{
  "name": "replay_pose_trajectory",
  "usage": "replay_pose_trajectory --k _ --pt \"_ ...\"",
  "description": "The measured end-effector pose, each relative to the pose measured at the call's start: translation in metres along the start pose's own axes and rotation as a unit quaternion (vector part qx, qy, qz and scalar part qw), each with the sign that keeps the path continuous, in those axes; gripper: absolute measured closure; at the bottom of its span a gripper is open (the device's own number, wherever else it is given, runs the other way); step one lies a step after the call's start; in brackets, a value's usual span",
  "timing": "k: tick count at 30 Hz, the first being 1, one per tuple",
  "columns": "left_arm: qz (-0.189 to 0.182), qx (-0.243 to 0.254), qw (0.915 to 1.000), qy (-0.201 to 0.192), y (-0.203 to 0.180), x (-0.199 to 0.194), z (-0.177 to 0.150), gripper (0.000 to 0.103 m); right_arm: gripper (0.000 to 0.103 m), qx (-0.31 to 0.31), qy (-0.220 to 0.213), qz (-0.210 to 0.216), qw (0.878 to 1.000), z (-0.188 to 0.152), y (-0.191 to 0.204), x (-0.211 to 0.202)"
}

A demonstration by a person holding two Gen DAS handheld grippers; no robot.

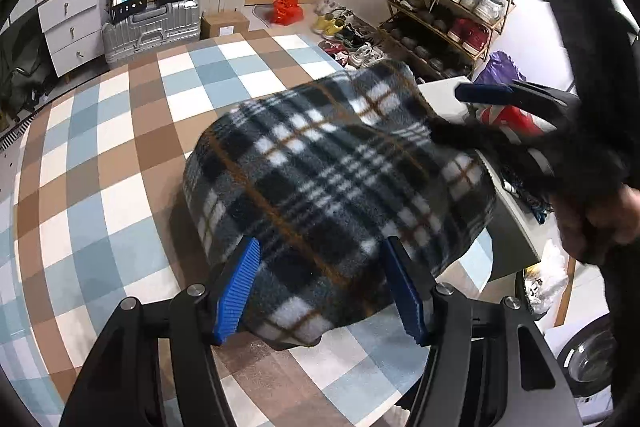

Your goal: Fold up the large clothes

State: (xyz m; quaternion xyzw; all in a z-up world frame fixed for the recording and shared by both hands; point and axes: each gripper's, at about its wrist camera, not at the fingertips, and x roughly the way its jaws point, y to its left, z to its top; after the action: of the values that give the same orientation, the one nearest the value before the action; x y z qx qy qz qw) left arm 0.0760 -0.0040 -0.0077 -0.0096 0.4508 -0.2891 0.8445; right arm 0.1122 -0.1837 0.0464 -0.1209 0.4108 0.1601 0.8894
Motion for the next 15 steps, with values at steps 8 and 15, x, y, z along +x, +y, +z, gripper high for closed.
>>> replay_pose_trajectory --k 8,15 --pt "0.018 0.060 0.9975 0.034 -0.024 0.021 -0.009 0.028 0.013 -0.060 0.169 -0.040 0.983 -0.035 0.022 0.075" --pt "-0.018 0.039 0.9987 0.027 -0.008 0.023 -0.006 0.022 0.001 -0.001 0.165 0.006 0.986 -0.042 -0.002 0.095"
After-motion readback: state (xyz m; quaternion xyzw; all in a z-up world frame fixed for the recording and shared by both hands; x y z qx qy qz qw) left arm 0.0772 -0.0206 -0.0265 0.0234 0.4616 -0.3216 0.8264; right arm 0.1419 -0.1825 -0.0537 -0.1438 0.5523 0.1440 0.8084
